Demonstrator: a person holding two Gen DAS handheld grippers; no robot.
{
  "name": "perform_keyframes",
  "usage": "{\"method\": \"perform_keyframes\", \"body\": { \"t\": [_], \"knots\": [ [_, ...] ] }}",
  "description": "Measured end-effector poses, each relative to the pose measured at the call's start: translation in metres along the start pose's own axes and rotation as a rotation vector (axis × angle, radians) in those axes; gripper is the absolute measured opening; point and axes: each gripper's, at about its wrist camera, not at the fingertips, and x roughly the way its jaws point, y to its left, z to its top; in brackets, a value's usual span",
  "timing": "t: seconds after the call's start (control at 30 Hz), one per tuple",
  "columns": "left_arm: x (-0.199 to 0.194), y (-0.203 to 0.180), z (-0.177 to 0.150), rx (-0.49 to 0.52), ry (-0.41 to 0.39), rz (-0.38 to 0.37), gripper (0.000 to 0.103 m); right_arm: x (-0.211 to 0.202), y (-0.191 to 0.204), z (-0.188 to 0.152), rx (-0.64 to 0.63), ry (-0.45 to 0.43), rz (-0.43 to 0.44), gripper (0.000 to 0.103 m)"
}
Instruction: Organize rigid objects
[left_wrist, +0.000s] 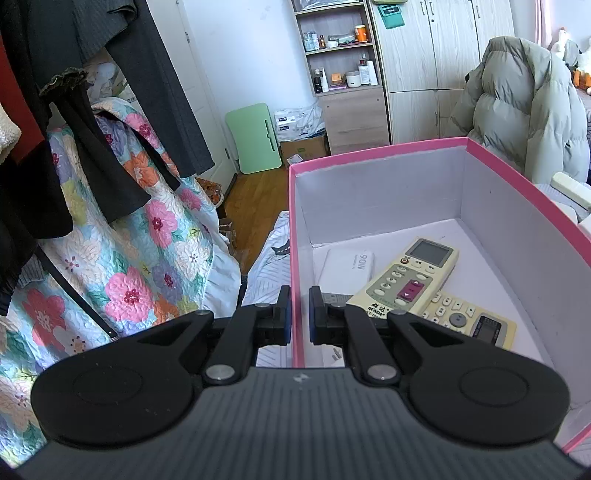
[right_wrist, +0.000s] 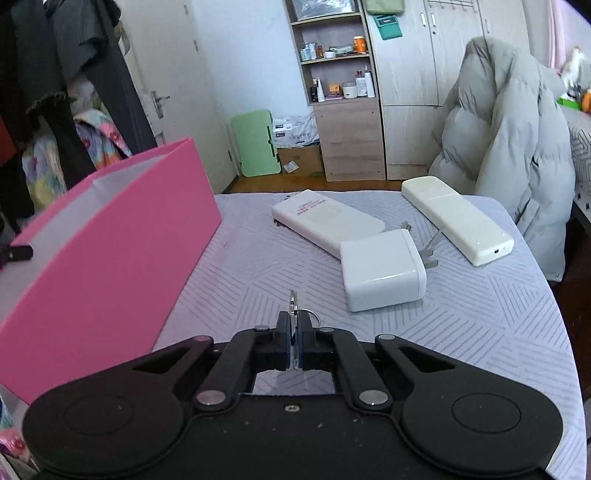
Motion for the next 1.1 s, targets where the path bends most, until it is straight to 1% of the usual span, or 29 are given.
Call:
{"method": "perform_keyframes", "body": {
  "t": [0.1,0.23,0.33,0.47,0.53,0.67,0.73,0.83,0.93,1.0,1.1],
  "knots": [
    [0.000,0.000,0.000,-0.001,-0.001,-0.003,0.006,-0.001,0.001,0.000,0.007,-0.004,0.011,0.006],
    [0.000,0.000,0.000,-0.003,-0.002,-0.004,0.006,-0.007,0.000,0.003,0.048,-0.024,0.048,0.006],
    [0.000,0.000,0.000,-0.001,-0.001,-0.003,0.006,-0.016,0.004,0.009,0.060,-0.055,0.068,0.006],
    [0.000,0.000,0.000,-0.003,-0.001,-0.004,0.006,-0.034,0.019,0.024,0.033,-0.116,0.101,0.006],
    [0.000,0.000,0.000,-0.003,-0.001,-0.004,0.006,-0.043,0.028,0.032,0.016,-0.145,0.136,0.006],
    [0.000,0.000,0.000,-0.002,-0.002,-0.003,0.006,-0.056,0.055,0.051,-0.037,-0.182,0.245,0.006],
    [0.000,0.000,0.000,-0.003,-0.001,-0.004,0.007,-0.056,0.070,0.059,-0.066,-0.179,0.301,0.006],
    [0.000,0.000,0.000,-0.003,-0.001,-0.004,0.006,-0.046,0.096,0.068,-0.110,-0.144,0.378,0.006],
    [0.000,0.000,0.000,-0.003,-0.001,-0.004,0.007,-0.032,0.118,0.069,-0.175,-0.125,0.423,0.006],
    [0.000,-0.001,0.000,-0.002,-0.001,-0.004,0.006,-0.018,0.130,0.066,-0.210,-0.093,0.432,0.006],
    [0.000,-0.001,0.000,-0.003,-0.001,-0.004,0.007,0.007,0.145,0.064,-0.240,-0.022,0.423,0.006]
  ]
}}
